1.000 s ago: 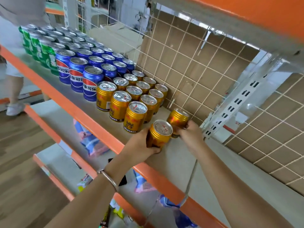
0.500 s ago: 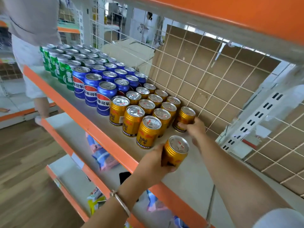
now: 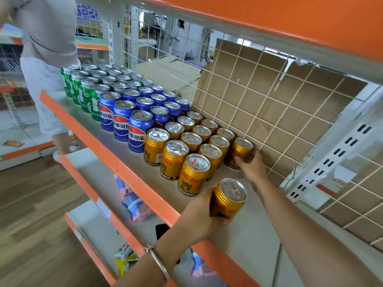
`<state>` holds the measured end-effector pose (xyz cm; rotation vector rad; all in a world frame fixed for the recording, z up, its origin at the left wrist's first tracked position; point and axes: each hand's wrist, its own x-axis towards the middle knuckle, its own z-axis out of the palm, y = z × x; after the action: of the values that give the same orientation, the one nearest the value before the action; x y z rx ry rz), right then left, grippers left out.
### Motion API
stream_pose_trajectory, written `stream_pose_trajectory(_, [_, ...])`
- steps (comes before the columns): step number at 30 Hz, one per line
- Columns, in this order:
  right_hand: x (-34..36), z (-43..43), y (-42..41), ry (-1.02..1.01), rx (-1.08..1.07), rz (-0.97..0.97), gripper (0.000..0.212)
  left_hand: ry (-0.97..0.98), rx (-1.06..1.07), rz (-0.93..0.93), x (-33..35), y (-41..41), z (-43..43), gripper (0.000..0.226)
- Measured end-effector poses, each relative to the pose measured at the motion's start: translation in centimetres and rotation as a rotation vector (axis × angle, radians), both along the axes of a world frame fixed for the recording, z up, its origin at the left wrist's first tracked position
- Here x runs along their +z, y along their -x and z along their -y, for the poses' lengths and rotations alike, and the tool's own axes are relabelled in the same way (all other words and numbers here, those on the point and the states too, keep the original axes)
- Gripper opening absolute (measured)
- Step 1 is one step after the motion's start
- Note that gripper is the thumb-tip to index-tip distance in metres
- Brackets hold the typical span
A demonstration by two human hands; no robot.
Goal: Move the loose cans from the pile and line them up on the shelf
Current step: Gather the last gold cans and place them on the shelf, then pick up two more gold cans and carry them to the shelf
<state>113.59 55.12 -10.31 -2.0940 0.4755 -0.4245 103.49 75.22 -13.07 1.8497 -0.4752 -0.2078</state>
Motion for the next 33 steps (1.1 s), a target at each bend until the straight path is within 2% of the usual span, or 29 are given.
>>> stream_pose_trajectory(3, [0.5, 0.2, 4.5, -0.044, 0.117, 0.049, 0.064, 0.052, 0.089, -0.034, -0.3, -0.6, 0.4, 0.068])
stream_pose_trajectory(6, [1.5, 0.8, 9.9, -0.347, 0.515, -0.162, 0.060, 0.115, 0.130, -0.065, -0.1, -1.2, 0.7, 0.066])
stream_pose_trajectory(8, [1.9, 0.3, 11.8, -0.399, 0.680, -0.259, 0.063, 0.121, 0.118, -0.056, -0.1, -1.7, 1.1, 0.062])
stream_pose_trajectory(13, [0.9, -1.7, 10.6, -0.300, 0.486, -0.108, 0.060, 0.081, 0.111, 0.010, 0.1, -2.2, 1.5, 0.051])
stream_pose_trajectory(17, [0.4, -1.7, 9.8, -0.111, 0.385, -0.026, 0.047, 0.146, 0.005, -0.002, 0.1, -2.0, 1.3, 0.072])
stream_pose_trajectory(21, [-0.9, -1.1, 8.6, -0.153, 0.221, 0.057, 0.043, 0.150, 0.052, 0.048, -0.3, -1.2, 1.2, 0.072])
stream_pose_trajectory(24, [-0.9, -1.6, 7.2, -0.107, 0.083, 0.117, 0.021, 0.137, 0.069, 0.077, -0.5, -1.2, 1.1, 0.065])
stream_pose_trajectory(31, [-2.2, -3.0, 4.4, 0.109, 0.003, 0.181, 0.022, 0.087, 0.051, -0.005, -0.9, -1.9, 1.2, 0.057])
stream_pose_trajectory(33, [-1.9, -3.1, 4.3, 0.147, -0.009, 0.139, 0.029, 0.057, 0.005, -0.052, -0.8, -2.0, 1.2, 0.067])
